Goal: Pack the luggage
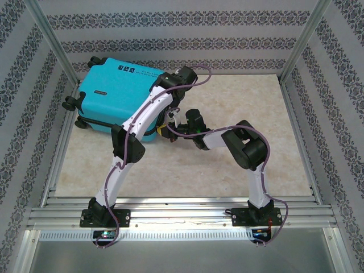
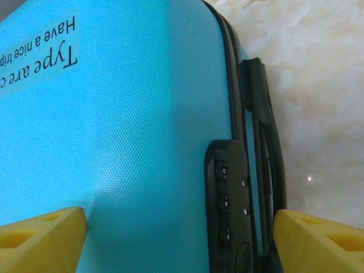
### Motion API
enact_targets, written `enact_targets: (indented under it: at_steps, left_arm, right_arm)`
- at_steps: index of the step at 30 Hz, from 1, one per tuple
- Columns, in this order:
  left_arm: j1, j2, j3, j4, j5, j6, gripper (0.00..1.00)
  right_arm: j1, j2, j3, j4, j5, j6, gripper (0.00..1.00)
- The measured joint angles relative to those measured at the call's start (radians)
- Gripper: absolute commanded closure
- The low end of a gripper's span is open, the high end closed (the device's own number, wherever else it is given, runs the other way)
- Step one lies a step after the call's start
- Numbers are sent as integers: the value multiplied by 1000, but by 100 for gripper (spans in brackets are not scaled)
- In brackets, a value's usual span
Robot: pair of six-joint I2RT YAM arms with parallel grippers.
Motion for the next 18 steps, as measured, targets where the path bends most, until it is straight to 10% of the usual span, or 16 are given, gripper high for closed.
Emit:
enact_targets:
  at_steps: [18]
  left_arm:
    - [13,-122,-217,62,-24,-55,42]
  right_arm:
    - [-7,0,2,26,48,0,100]
